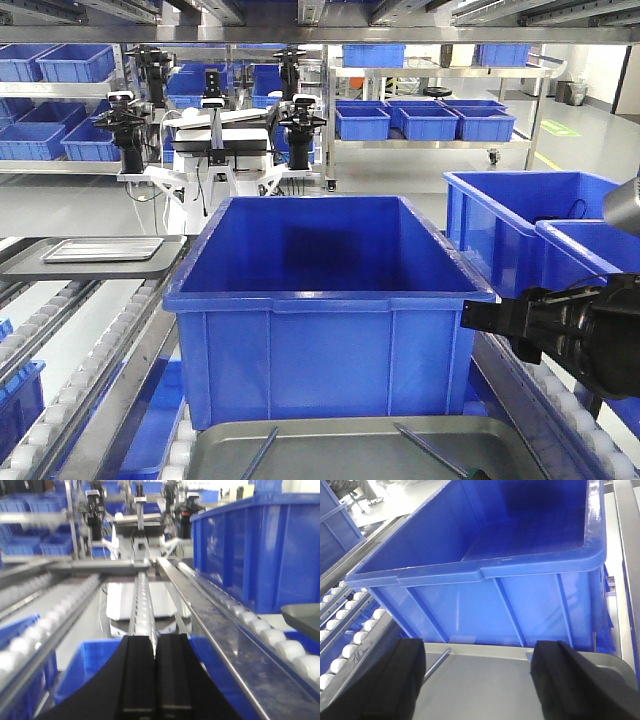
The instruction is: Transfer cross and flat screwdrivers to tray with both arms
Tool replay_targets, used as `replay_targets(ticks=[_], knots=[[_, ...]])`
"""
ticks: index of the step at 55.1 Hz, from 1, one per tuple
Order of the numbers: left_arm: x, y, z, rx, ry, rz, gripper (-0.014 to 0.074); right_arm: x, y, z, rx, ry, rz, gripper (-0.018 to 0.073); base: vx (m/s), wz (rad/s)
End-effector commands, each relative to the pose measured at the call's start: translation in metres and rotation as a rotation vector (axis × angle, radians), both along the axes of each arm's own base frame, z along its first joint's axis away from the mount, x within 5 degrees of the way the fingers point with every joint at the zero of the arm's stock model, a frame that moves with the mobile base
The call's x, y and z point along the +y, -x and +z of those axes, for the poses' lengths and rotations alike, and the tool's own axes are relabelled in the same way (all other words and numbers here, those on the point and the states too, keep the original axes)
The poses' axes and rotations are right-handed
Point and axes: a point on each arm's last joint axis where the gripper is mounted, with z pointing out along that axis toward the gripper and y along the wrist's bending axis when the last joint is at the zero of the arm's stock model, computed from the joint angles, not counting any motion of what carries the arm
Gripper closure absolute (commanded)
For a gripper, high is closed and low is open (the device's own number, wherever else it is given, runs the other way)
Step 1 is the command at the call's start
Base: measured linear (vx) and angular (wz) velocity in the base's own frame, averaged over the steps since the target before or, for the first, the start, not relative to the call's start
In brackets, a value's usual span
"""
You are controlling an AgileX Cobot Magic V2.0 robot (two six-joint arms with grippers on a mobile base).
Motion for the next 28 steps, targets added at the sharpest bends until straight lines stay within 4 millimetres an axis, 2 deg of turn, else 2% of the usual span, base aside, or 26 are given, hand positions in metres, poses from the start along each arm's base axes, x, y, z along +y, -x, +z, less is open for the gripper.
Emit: replay_targets(ticks=[1, 28], knots=[[0.0006, 0.0057, 0.0152, -0.121, 0.004, 0.007, 0.0603, -0.0032, 0.0019, 0.0192, -0.101, -0.034, -0.031, 0.0034, 0.00, 0.00], [0.0006, 0.0039, 0.0153, -0.109, 0.006, 0.007, 0.0602, -0.0027, 0.0029, 0.0180, -0.086, -0.030, -0.022, 0.0034, 0.00, 0.00]])
